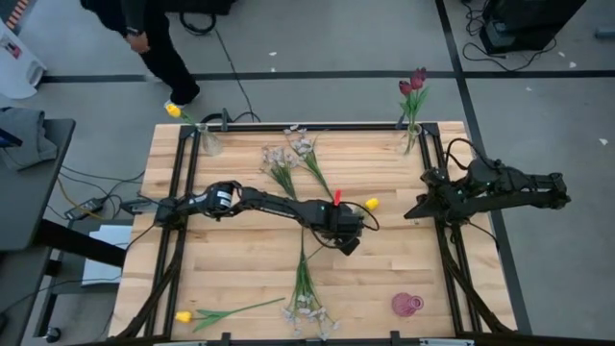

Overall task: Sort flowers into vase by color
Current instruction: Put the top yellow flower into the left transparent vase

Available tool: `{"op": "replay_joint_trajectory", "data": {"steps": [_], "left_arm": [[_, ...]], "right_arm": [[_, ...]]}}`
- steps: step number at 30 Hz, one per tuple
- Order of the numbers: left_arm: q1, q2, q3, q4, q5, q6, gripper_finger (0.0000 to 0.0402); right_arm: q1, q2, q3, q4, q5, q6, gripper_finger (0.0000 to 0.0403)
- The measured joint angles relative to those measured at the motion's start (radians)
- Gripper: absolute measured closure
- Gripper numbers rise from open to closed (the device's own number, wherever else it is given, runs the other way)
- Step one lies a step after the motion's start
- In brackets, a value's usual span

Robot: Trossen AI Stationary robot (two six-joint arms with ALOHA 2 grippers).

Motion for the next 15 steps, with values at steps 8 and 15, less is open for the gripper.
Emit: {"op": "replay_joint_trajectory", "data": {"steps": [8, 15], "left_arm": [[0.012, 0.019, 0.002, 0.027, -0.026, 0.052, 0.0224], [0.013, 0.022, 0.002, 0.039, -0.024, 0.057, 0.0297]], "right_arm": [[0.000, 0.000, 0.000, 0.059, 0.070, 0.057, 0.0238], [0.000, 0.000, 0.000, 0.075, 0.122, 0.083, 0.0238]]}}
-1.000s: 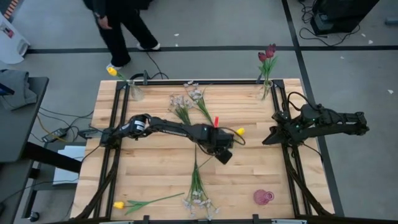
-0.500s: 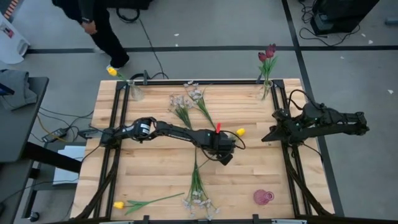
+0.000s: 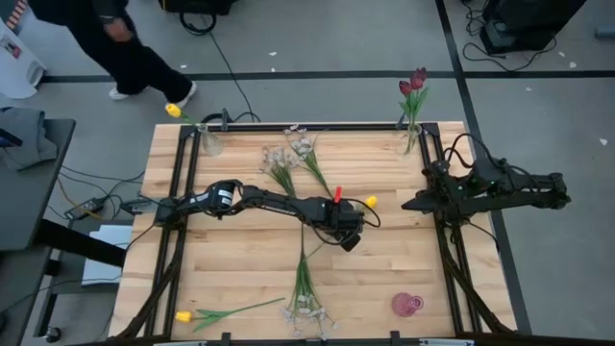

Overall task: Sort flowers into vase by color
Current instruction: Put the top yellow flower into the left transparent vase

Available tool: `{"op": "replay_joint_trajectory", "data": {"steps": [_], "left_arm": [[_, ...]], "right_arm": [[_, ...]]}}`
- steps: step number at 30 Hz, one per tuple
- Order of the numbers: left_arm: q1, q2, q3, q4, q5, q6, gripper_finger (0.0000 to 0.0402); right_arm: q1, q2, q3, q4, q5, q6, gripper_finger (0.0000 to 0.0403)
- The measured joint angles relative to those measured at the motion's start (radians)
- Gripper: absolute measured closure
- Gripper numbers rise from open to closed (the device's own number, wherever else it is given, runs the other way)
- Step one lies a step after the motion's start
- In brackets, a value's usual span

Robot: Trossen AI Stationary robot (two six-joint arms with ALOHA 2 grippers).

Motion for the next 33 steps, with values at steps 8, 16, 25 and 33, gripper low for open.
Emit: {"op": "replay_joint_trajectory", "data": {"steps": [8, 16, 25, 33], "left_arm": [[-0.011, 0.002, 0.001, 0.014, 0.004, -0.007, 0.0392], [-0.013, 0.010, 0.104, -0.023, 0.029, -0.006, 0.0397], [0.004, -0.020, 0.288, 0.028, -0.089, -0.010, 0.0400], [0.017, -0.097, 0.296, -0.036, -0.128, -0.066, 0.0401]], "right_arm": [[0.000, 0.000, 0.000, 0.037, 0.051, 0.000, 0.0238], [0.000, 0.000, 0.000, 0.043, 0.051, -0.025, 0.0238], [0.000, 0.000, 0.000, 0.043, 0.043, -0.063, 0.0238], [0.000, -0.037, 0.000, 0.050, -0.247, -0.069, 0.0238]]}}
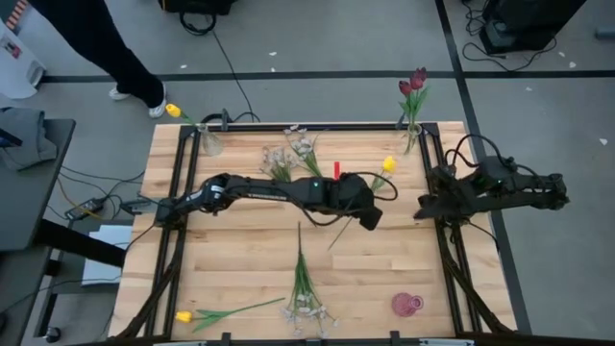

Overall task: Sort flowers into vase by color
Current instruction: Put the top yellow flower into the left transparent vase

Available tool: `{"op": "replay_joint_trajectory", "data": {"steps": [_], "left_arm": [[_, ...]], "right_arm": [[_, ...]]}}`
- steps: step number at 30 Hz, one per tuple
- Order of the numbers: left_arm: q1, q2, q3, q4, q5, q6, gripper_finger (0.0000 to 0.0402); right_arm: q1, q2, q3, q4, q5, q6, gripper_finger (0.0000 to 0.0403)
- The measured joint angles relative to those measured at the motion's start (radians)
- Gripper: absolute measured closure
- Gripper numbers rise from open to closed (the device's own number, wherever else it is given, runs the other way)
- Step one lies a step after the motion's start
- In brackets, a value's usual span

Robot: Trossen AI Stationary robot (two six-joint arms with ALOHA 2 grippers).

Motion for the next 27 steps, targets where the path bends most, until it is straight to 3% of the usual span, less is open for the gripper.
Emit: {"op": "replay_joint_trajectory", "data": {"steps": [4, 10, 13, 17, 21, 27], "left_arm": [[-0.001, -0.048, 0.002, 0.062, 0.000, 0.008, 0.0401], [-0.022, -0.131, 0.005, 0.181, -0.013, 0.092, 0.0401], [-0.043, -0.168, 0.005, 0.179, -0.031, 0.148, 0.0401], [-0.083, -0.193, 0.004, 0.256, -0.069, 0.242, 0.0401], [-0.111, -0.196, 0.004, 0.450, -0.136, 0.268, 0.0401], [-0.096, -0.186, 0.005, 0.576, -0.288, 0.265, 0.0401]], "right_arm": [[0.000, -0.030, 0.003, -0.046, -0.028, -0.171, 0.0238], [0.000, -0.076, 0.084, -0.268, 0.174, -0.492, 0.0238], [0.000, -0.093, 0.176, -0.474, 0.342, -0.627, 0.0238], [-0.003, -0.110, 0.294, -0.634, 0.688, -0.697, 0.0238], [-0.003, -0.106, 0.339, -0.609, 0.913, -0.668, 0.0238], [-0.003, -0.081, 0.294, -0.439, 0.927, -0.669, 0.0238]]}}
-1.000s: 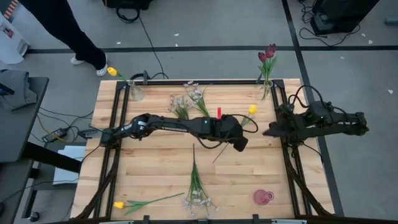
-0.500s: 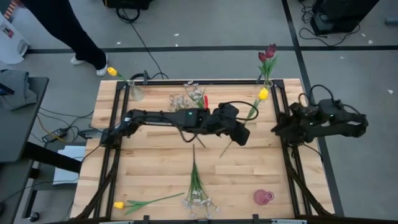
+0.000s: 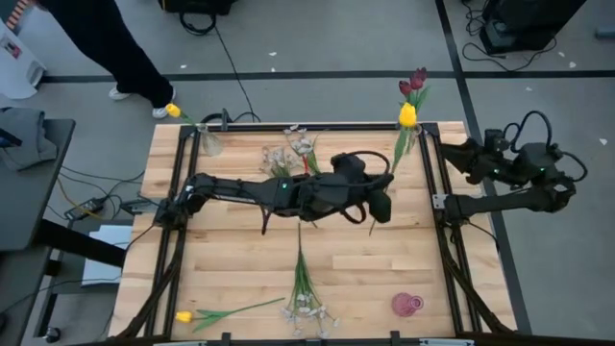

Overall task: Sort flowers into vase by color
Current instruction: Put the top yellow flower into the left transparent vase

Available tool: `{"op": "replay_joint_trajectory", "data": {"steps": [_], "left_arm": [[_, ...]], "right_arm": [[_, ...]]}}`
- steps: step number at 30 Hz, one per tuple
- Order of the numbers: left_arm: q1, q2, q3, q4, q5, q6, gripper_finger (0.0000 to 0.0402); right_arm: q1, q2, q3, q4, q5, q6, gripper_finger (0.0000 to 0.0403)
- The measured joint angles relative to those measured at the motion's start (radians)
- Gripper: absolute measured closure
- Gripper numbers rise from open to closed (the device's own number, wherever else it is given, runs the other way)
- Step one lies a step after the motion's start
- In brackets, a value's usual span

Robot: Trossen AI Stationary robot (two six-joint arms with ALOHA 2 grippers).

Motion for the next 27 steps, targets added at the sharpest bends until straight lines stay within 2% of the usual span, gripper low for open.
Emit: {"op": "replay_joint_trajectory", "data": {"steps": [8, 21, 27], "left_arm": [[0.032, 0.082, -0.002, 0.048, 0.132, -0.053, 0.0401], [0.045, 0.106, -0.002, 0.185, 0.141, -0.077, 0.0401], [0.051, 0.106, -0.002, 0.207, 0.144, -0.077, 0.0401]], "right_arm": [[0.001, 0.091, -0.077, 0.240, -0.194, -0.016, 0.0238], [0.000, 0.126, -0.075, 0.297, -0.351, 0.039, 0.0238], [0.001, 0.156, -0.075, 0.321, -0.364, 0.041, 0.0238]]}}
